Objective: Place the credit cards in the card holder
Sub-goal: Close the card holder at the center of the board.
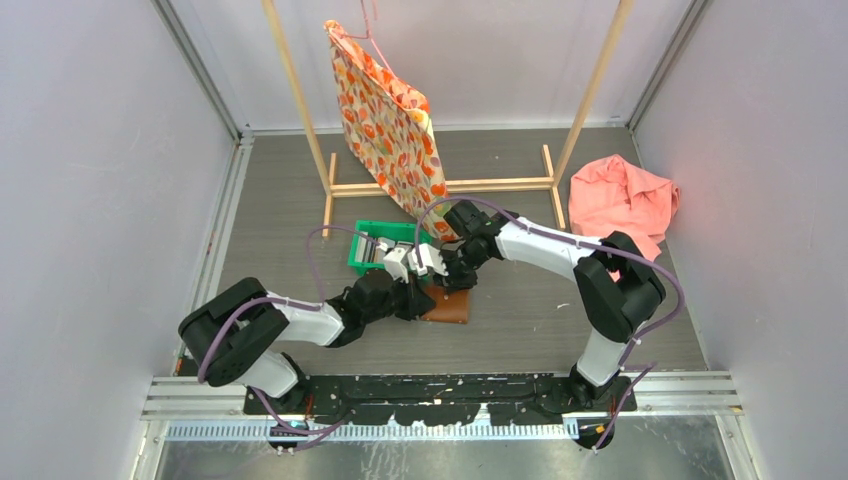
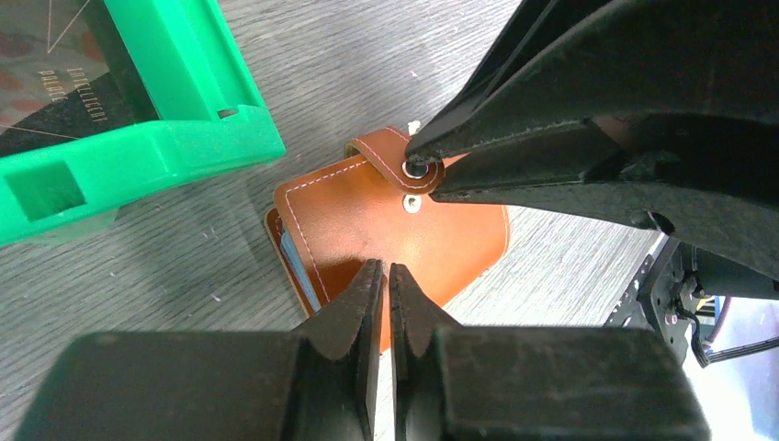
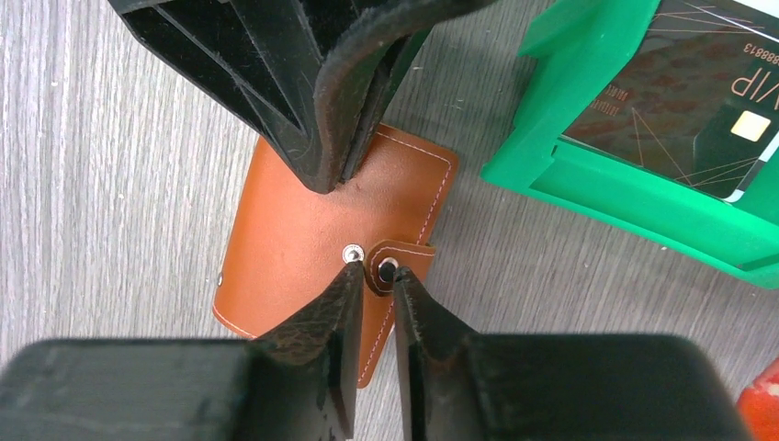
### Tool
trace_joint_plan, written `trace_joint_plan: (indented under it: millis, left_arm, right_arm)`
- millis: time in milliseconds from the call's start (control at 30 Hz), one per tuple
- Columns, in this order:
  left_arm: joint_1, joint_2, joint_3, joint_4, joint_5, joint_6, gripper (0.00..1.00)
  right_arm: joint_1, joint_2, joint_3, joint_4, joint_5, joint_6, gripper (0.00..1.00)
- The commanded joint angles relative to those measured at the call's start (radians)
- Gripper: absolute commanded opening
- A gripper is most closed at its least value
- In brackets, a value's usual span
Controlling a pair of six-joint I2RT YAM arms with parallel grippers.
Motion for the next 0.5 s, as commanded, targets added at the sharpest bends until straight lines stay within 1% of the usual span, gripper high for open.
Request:
trace_joint_plan:
  millis: [0,267,467]
  left_arm:
    - [0.005,0.007,0.007,0.044,-0.014,0.011,0.09]
    - [0.009,0.012,0.006,0.047,-0.015,0.002,0.08]
    - [0.01,0.032,0.014,0.041,-0.018,-0.016,0.07]
  right_arm:
    - [0.001,0.016,0.032,0.015,0.002,0.009,0.21]
    - [0.001,0.012,0.047,-0.016,-0.016,-0.006,0.01]
    - [-0.007,-0.002,0.046,-0.069,-0.07,-0.054,0.01]
